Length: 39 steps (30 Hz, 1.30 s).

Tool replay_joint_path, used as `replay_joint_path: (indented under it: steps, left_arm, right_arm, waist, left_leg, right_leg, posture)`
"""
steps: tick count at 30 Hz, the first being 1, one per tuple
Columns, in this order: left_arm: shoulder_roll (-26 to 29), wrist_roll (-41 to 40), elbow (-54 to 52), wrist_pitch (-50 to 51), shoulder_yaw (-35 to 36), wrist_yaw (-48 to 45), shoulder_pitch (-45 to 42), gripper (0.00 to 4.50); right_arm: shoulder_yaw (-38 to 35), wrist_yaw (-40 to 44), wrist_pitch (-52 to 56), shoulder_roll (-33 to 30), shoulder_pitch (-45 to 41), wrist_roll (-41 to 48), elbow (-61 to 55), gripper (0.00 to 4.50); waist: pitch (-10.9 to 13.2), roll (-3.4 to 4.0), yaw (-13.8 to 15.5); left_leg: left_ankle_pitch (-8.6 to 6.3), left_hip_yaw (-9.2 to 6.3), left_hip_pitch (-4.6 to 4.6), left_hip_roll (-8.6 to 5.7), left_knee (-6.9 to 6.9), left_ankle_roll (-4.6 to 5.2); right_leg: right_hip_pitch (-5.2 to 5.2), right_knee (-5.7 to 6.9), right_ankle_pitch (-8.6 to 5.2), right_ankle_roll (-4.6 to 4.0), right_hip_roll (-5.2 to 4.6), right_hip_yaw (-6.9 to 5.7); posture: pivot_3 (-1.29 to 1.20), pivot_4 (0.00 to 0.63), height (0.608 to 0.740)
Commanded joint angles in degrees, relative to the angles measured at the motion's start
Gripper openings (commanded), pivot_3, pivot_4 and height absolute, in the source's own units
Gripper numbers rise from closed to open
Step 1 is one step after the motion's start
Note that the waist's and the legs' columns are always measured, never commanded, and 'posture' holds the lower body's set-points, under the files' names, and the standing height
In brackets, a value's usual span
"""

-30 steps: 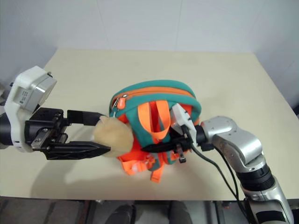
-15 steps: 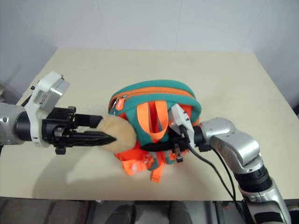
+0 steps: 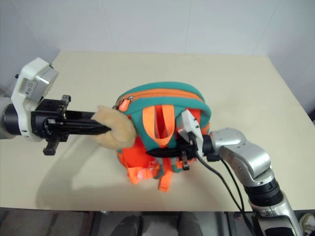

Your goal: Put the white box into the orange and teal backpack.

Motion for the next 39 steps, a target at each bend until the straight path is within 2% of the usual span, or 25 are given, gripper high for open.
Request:
replay_joint_path:
  steps: [1, 9, 18, 29, 39]
  left_arm:
    - [0.5, 3.9, 2.0, -1.8, 0.8, -2.9, -2.7, 0.42]
    - [-0.6, 10.6, 5.2, -3.0, -1.3, -8.1, -6.6, 0.42]
    - [-3.8, 18.4, 9.3, -5.8, -5.2, -13.2, -12.2, 0.42]
    - [3.6, 28.5, 14.6, -8.1, -8.2, -26.3, -14.3, 0.42]
    - [10.0, 37.6, 17.1, -11.6, -11.3, -34.3, -7.8, 0.42]
  right_arm:
    - [-2.2, -2.7, -2.5, 1.9, 1.0, -0.6, 0.1, 0.49]
    - [-2.6, -7.4, -6.6, 5.6, 2.6, -3.7, 1.8, 0.49]
    - [-1.9, -8.5, -9.9, 7.5, 2.6, -6.0, 3.8, 0.49]
    - [-2.2, -7.6, -9.6, 6.8, 3.5, -5.5, 2.9, 0.49]
    - [-2.3, -7.6, -9.1, 6.7, 3.7, -5.1, 2.5, 0.49]
  waist:
    - [0.0, 0.0, 0.0]
    - [0.0, 0.01, -0.1]
    - [0.0, 0.01, -0.1]
    - [0.0, 0.01, -1.1]
    - [0.0, 0.02, -1.5]
  left_leg:
    - [0.0, 0.0, 0.0, 0.0, 0.0, 0.0]
    - [0.0, 0.0, 0.0, 0.01, -0.03, 0.0]
    - [0.0, 0.0, -0.01, 0.02, -0.01, -0.01]
    - [0.0, 0.0, -0.02, 0.05, -0.11, 0.0]
    - [-0.01, 0.02, 0.01, 0.21, -0.27, 0.03]
  right_leg:
    - [0.0, -0.01, 0.0, 0.0, 0.0, 0.0]
    - [-0.01, -0.01, 0.0, 0.0, 0.02, 0.0]
    - [-0.01, 0.02, 0.0, 0.0, 0.03, 0.0]
    - [-0.02, 0.12, 0.0, 0.01, 0.07, -0.01]
    - [-0.04, 0.16, -0.02, -0.02, 0.2, 0.0]
  posture:
    - [0.0, 0.15, 0.74]
    - [0.0, 0.15, 0.74]
    - [0.0, 0.15, 0.74]
    - [0.0, 0.15, 0.74]
    - [0.0, 0.15, 0.74]
